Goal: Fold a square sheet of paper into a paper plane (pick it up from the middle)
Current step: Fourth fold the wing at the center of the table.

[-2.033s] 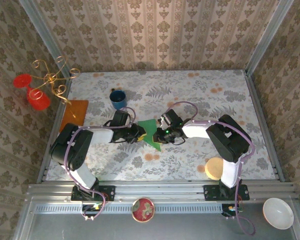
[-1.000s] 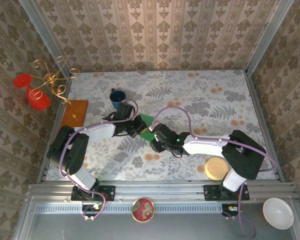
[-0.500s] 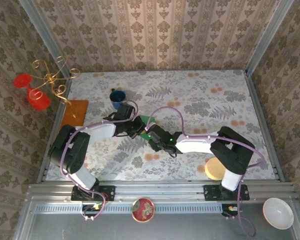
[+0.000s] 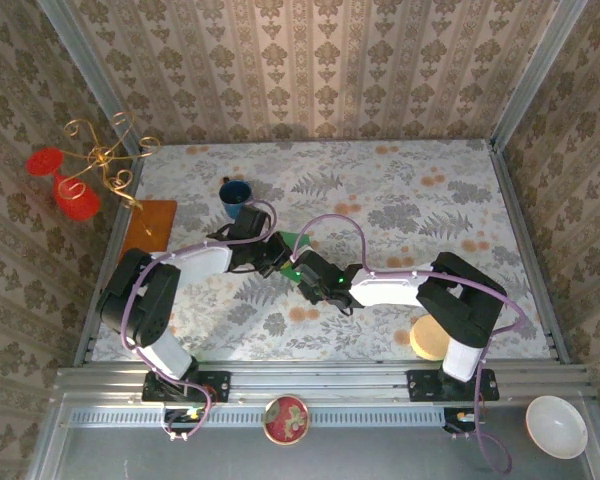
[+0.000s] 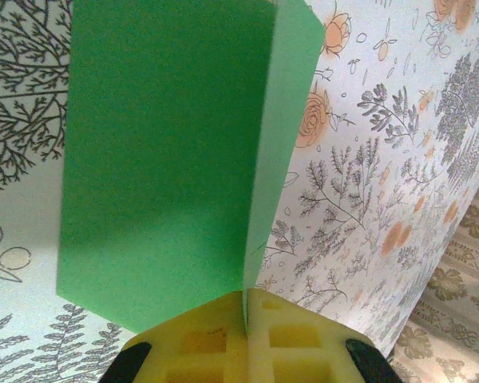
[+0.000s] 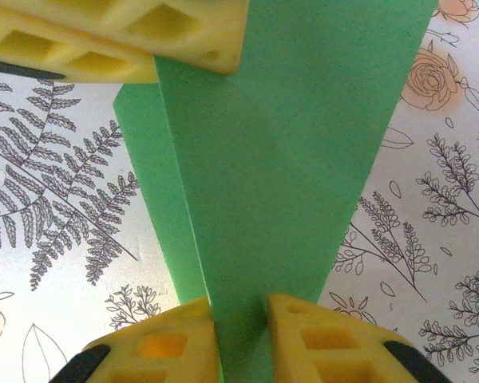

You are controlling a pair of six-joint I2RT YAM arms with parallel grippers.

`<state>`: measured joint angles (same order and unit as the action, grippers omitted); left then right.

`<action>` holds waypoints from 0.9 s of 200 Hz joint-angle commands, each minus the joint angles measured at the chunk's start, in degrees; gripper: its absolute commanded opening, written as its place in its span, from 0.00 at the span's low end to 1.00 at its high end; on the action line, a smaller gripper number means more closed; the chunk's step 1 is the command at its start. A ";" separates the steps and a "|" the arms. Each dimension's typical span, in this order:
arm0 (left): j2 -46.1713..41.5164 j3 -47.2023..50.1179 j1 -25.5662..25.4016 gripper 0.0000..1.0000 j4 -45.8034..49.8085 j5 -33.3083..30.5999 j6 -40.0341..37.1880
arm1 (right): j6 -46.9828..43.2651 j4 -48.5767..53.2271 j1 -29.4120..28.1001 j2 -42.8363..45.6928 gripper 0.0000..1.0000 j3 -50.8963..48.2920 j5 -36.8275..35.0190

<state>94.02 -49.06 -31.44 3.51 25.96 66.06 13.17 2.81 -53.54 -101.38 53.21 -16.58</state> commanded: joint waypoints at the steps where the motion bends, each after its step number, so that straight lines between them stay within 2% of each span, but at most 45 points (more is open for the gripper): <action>1: 0.68 -1.29 -0.18 0.04 1.31 1.03 0.03 | -0.57 0.36 -0.25 -0.66 0.20 0.90 -2.23; 25: 0.43 -1.39 0.13 0.08 1.66 1.11 -0.42 | -0.77 0.53 -0.25 -0.57 0.14 0.74 -2.12; 47: -0.13 -1.09 1.13 0.21 3.32 0.69 -2.07 | -1.34 0.49 -0.25 -0.68 0.09 0.54 -0.75; 95: -3.64 -0.80 5.83 0.38 9.15 -0.69 -7.87 | -2.28 1.50 -0.25 -1.85 0.05 0.63 5.26; 132: -8.73 1.14 10.30 0.46 12.60 -3.58 -10.07 | -1.97 2.34 0.01 -2.50 0.05 0.90 8.93; 180: -14.85 6.64 10.95 0.49 10.31 -5.92 -9.49 | 1.63 2.70 2.73 -3.32 0.04 0.74 17.70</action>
<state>81.69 -45.30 -20.53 13.32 21.76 57.76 12.27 2.96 -52.42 -102.91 53.76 -6.70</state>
